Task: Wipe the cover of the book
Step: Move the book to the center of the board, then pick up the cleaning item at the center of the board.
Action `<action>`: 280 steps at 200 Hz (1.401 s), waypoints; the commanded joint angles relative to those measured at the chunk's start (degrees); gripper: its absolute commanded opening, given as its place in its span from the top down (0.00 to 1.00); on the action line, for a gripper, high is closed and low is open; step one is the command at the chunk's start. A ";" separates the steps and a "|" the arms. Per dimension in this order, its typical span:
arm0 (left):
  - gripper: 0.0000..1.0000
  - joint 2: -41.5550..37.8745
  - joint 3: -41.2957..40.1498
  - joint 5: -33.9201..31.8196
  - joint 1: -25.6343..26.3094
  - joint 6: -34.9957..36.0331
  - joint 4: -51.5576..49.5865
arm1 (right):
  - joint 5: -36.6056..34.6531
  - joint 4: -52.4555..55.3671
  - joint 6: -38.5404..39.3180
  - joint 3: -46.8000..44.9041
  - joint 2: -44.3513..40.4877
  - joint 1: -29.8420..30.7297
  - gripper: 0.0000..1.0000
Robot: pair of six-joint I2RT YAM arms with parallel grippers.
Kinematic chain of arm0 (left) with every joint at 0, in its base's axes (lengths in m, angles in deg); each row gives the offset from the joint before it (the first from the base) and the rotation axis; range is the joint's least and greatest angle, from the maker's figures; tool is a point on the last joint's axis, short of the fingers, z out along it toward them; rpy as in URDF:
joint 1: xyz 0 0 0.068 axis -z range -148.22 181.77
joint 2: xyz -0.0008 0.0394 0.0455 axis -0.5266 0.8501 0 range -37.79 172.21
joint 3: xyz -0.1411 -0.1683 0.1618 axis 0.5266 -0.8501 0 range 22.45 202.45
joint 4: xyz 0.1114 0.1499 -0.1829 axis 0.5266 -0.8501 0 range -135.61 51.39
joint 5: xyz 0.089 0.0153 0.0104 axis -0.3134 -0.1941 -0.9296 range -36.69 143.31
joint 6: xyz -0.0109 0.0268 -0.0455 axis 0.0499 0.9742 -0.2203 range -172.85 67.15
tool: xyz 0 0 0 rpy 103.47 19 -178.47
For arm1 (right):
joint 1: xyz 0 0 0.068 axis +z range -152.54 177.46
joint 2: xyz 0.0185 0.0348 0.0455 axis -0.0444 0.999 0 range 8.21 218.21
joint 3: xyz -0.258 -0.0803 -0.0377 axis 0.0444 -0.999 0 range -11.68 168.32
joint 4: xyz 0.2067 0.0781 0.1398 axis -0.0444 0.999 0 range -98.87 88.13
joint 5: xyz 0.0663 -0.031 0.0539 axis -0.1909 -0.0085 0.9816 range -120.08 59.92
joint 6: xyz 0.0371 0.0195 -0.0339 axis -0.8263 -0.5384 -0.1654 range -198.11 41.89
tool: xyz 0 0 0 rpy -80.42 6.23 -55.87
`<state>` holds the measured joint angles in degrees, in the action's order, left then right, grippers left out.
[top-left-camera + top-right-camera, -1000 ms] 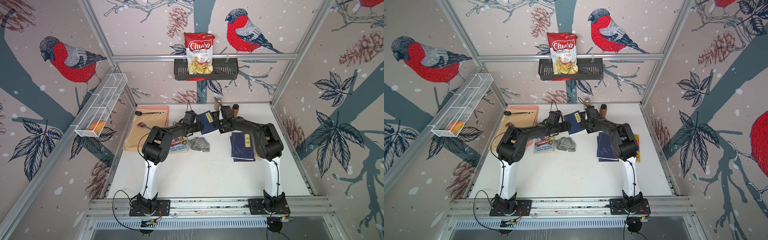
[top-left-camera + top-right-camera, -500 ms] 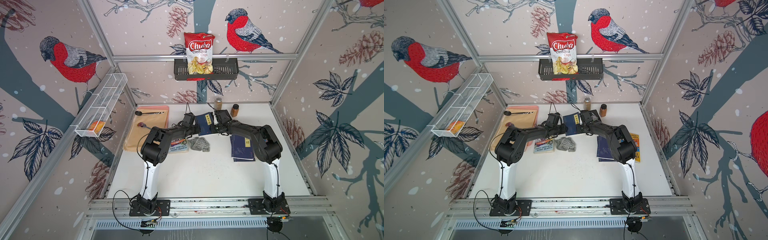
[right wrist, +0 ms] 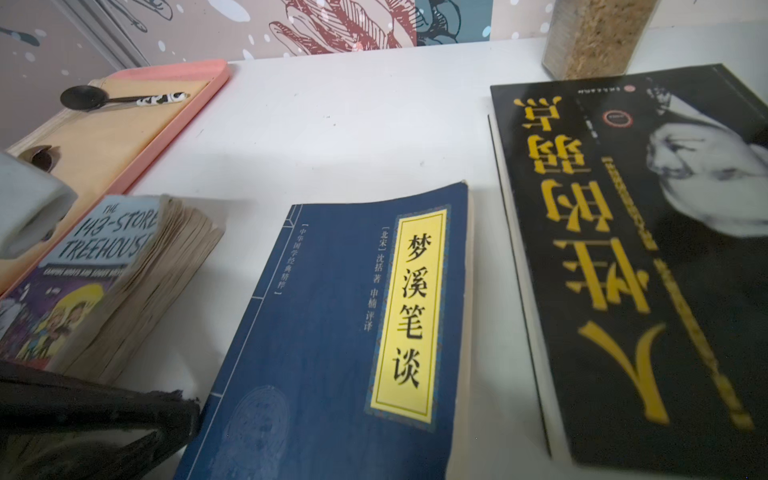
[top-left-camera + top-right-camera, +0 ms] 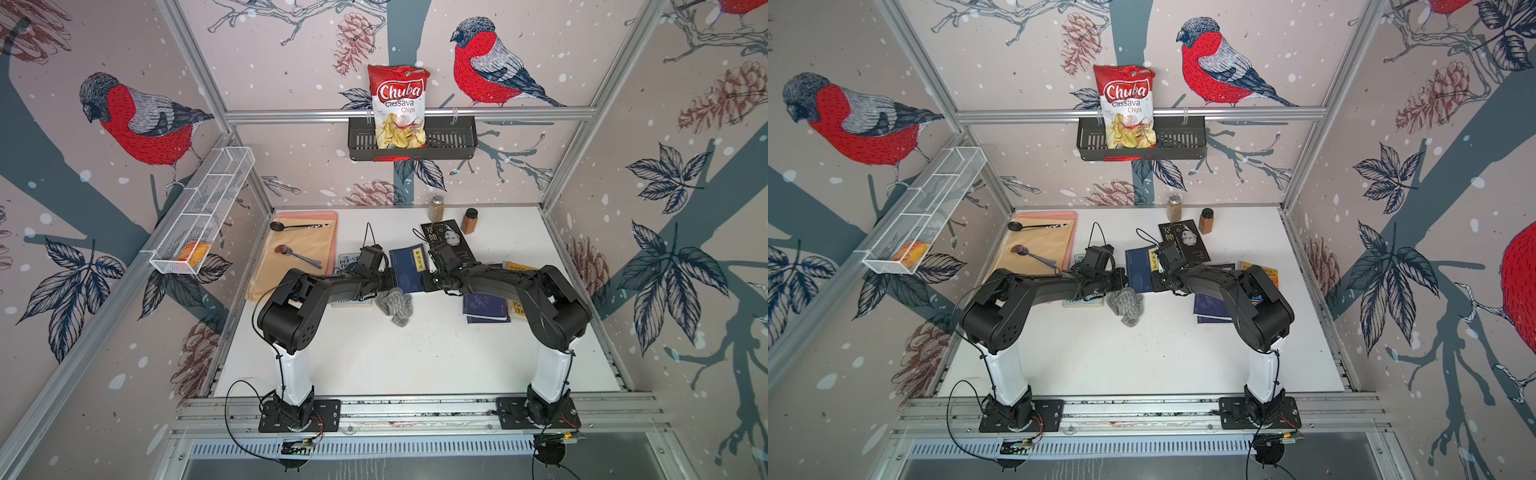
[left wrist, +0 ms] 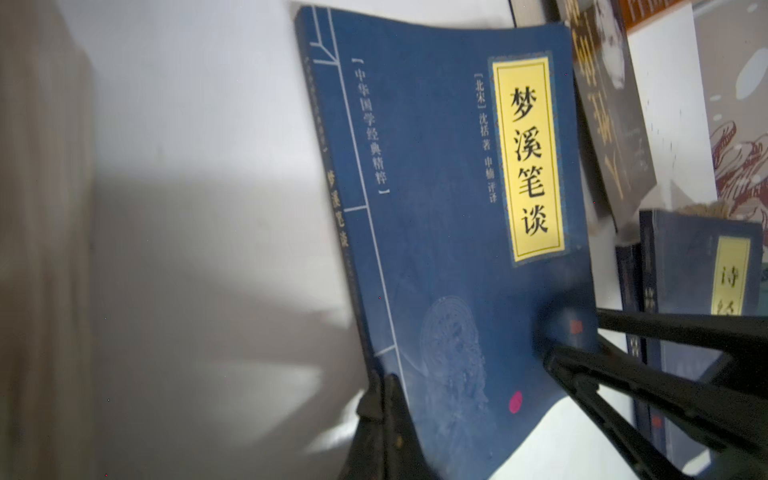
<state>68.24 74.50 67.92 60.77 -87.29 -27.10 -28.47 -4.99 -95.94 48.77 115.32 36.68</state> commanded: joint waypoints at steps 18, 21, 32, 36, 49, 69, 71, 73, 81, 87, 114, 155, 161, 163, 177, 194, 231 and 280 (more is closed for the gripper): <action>0.94 -6.81 -9.67 2.59 5.53 -3.45 6.45 | -0.40 2.21 -7.90 -11.86 -7.48 6.38 0.65; 0.94 -7.56 -10.29 2.23 6.00 -3.57 6.40 | -0.66 2.19 -8.40 -12.62 -8.10 6.93 0.65; 0.94 -10.35 -12.03 0.71 7.39 -3.90 5.59 | -2.00 2.69 -10.15 -14.69 -10.34 9.22 0.65; 0.94 -11.36 -12.48 0.25 7.70 -3.91 4.95 | -2.58 3.10 -10.65 -15.15 -11.09 9.91 0.64; 0.92 -15.05 -13.43 -0.61 8.00 -3.61 2.72 | -5.20 5.07 -11.97 -15.49 -13.09 11.83 0.63; 0.86 -20.88 -12.57 -3.26 7.98 -1.65 -3.82 | -10.02 9.47 -13.06 -13.89 -16.12 13.56 0.55; 0.85 -21.40 -12.36 -3.60 7.98 -1.41 -4.58 | -10.52 9.96 -13.10 -13.65 -16.40 13.74 0.54; 0.84 -21.99 -12.14 -4.01 7.94 -1.00 -5.49 | -11.17 10.59 -13.18 -13.44 -16.80 13.94 0.53; 0.77 -24.23 -11.23 -5.80 7.88 0.26 -8.61 | -13.58 12.74 -13.44 -12.41 -18.17 14.59 0.51; 0.71 -25.75 -10.50 -7.12 7.69 1.10 -10.74 | -15.12 14.32 -13.41 -11.68 -19.00 15.09 0.49; 0.46 -31.90 -9.97 -9.32 4.14 3.12 -15.32 | -18.81 18.01 -11.37 -9.56 -22.17 17.29 0.34; 0.38 -37.38 -14.44 -9.81 -3.64 4.27 -15.31 | -8.33 7.75 -3.31 -11.26 -23.80 22.04 0.23; 0.38 -37.84 -15.14 -9.47 -4.55 4.31 -15.16 | -6.36 5.96 -3.19 -11.22 -23.22 22.48 0.22; 0.38 -37.99 -15.34 -9.39 -4.84 4.32 -15.17 | -5.76 5.33 -3.14 -11.23 -22.90 22.65 0.21; 0.38 -38.91 -16.82 -8.95 -6.65 4.42 -14.87 | -3.06 1.76 -3.09 -10.60 -20.33 23.90 0.17; 0.37 -40.17 -18.44 -8.55 -8.17 4.33 -14.31 | -2.75 0.21 -2.98 -8.50 -15.65 25.51 0.15; 0.36 -41.23 -19.63 -7.78 -9.19 4.03 -12.61 | -4.80 1.60 -3.74 -1.46 -3.43 28.50 0.15; 0.36 -40.56 -19.05 -7.71 -9.50 4.72 -13.35 | -5.87 4.15 -7.56 0.97 2.51 28.99 0.78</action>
<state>27.55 55.07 59.77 51.37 -83.92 -41.42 -34.98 -3.92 -100.46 51.28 118.10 66.05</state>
